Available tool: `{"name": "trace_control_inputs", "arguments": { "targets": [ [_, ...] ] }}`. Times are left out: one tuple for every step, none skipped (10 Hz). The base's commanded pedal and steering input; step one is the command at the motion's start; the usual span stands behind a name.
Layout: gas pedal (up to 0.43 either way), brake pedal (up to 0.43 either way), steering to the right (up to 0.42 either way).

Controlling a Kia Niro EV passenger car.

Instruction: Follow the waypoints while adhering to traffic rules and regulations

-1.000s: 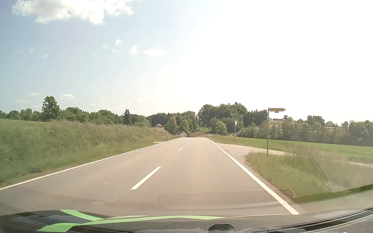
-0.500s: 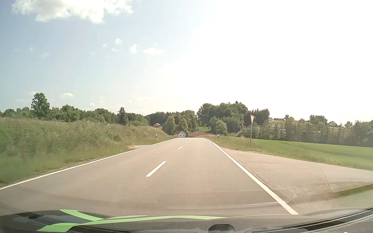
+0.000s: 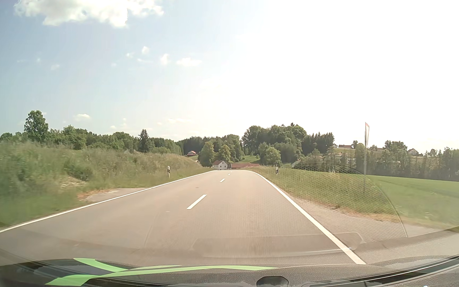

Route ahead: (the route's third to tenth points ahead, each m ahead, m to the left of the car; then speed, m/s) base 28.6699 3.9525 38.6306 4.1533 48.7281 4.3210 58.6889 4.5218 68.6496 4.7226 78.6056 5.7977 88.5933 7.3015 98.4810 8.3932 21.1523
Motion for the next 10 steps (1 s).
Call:
{"name": "trace_control_inputs", "arguments": {
  "targets": [
    [0.008,0.0,-0.002],
    [0.039,0.0,-0.003],
    [0.067,0.0,-0.004],
    [0.079,0.0,-0.004],
    [0.079,0.0,-0.004],
    [0.079,0.0,-0.004],
    [0.079,0.0,-0.005],
    [0.079,0.0,-0.005],
    [0.079,0.0,-0.005],
    [0.079,0.0,-0.005]
  ]
}}
